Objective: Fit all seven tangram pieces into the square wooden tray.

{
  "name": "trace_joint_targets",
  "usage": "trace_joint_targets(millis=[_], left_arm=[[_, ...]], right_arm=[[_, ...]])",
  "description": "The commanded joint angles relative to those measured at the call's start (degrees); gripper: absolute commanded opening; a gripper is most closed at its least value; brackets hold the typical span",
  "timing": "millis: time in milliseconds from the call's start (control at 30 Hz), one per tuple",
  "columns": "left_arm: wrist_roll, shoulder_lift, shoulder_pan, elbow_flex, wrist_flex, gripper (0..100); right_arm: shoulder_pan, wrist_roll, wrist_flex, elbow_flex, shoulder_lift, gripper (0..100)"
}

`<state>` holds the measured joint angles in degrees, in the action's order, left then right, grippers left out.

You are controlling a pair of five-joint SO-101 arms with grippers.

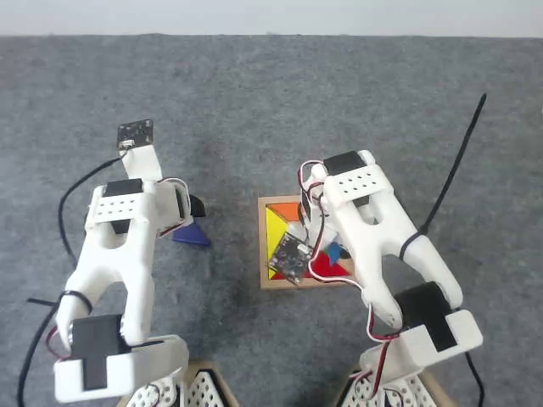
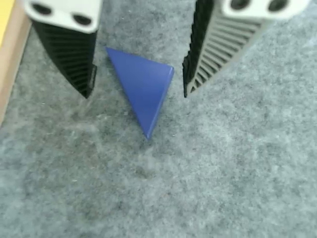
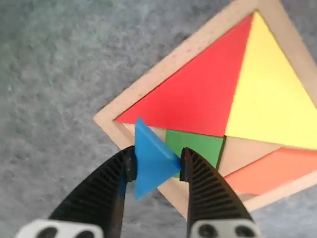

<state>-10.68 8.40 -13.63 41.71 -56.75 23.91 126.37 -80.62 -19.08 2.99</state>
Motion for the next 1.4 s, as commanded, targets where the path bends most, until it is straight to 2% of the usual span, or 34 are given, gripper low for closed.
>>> trace_joint_targets(millis=[0, 67, 267, 433, 600, 667, 800, 900, 1067, 1200, 1300, 1367], left_arm=[[0.7, 2.64, 0.35, -0.31, 0.88, 28], [0.7, 2.64, 0.26, -0.31, 0.79, 28], [0.7, 2.73, 0.44, -0.31, 0.88, 28], [0.7, 2.9, 0.18, -0.4, 0.88, 28], [0.7, 2.9, 0.44, -0.48, 0.97, 28], [0.7, 2.9, 0.44, -0.48, 0.97, 28], [0.7, 2.9, 0.53, -0.48, 0.97, 28], [0.7, 2.73, 0.53, -0.48, 0.97, 28], [0.7, 2.55, 0.53, -0.66, 0.97, 28], [0.7, 2.55, 0.53, -0.57, 0.97, 28], [0.7, 2.55, 0.53, -0.4, 1.05, 28], [0.7, 2.55, 0.53, -0.4, 1.05, 28]], right_arm=[[-3.21, 9.32, 0.92, 0.26, -0.31, 6.4], [-4.97, 12.4, 1.1, 0.26, -0.31, 6.5], [-5.41, 14.15, 0.66, 0.26, 1.1, 10.6], [-5.32, 11.6, 1.1, 0.62, 3.38, 20.2], [-4.53, 6.95, 1.54, 1.58, 3.21, 21.7], [-3.91, -0.26, 3.47, 2.11, 2.42, 21.7], [-3.38, -21.63, 11.38, 2.11, -2.68, 21.6], [-4.79, -33.58, 12.7, 1.76, -8.48, 21.5], [-9.45, -46.07, 11.56, 1.67, -19.47, 21.5], [-12.09, -53.27, 4.53, 1.76, -27.56, 21.5], [-13.76, -62.68, -1.36, 1.76, -32.4, 21.3], [-14.99, -69.63, -3.38, 1.05, -34.15, 17.7]])
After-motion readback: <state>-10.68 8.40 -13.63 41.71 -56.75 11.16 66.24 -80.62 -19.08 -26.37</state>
